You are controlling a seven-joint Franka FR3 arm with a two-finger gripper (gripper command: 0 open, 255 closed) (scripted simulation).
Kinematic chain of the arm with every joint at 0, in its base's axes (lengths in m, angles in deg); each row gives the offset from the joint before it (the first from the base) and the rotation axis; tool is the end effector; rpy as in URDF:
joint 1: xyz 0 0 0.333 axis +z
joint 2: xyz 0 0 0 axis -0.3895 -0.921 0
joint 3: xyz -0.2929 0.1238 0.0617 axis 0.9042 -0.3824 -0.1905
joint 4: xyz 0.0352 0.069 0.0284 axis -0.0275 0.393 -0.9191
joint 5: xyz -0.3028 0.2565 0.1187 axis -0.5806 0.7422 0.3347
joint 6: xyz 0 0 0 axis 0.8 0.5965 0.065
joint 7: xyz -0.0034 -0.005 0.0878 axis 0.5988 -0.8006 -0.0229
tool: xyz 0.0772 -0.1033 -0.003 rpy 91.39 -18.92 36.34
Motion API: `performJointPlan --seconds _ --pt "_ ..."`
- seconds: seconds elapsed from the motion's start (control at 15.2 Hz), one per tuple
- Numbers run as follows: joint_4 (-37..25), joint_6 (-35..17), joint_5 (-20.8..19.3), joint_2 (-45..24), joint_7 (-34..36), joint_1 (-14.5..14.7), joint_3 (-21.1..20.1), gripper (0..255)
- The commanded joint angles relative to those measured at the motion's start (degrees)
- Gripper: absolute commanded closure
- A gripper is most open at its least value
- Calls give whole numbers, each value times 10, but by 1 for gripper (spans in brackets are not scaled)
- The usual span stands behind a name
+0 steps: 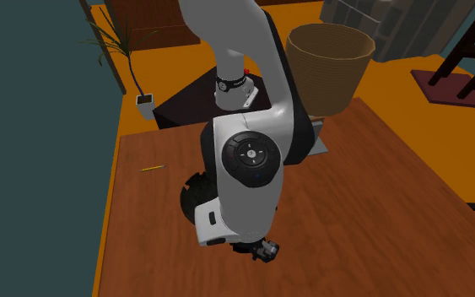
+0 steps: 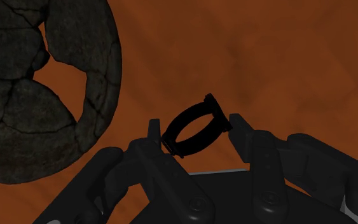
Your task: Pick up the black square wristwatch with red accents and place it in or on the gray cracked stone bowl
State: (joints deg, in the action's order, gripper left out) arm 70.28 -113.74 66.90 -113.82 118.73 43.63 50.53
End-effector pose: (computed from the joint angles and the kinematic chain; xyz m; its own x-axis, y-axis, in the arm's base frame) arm 0.5453 0.4187 0.2137 0.9993 0.0378 0.0002 0.0378 -0.9993 -0.0018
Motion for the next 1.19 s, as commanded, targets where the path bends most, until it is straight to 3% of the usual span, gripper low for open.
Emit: performJointPlan --seconds 0.0,1.12 --pt "0 0 0 0 0 0 0 255" --pt "-18 77 26 62 -16 -11 -18 255"
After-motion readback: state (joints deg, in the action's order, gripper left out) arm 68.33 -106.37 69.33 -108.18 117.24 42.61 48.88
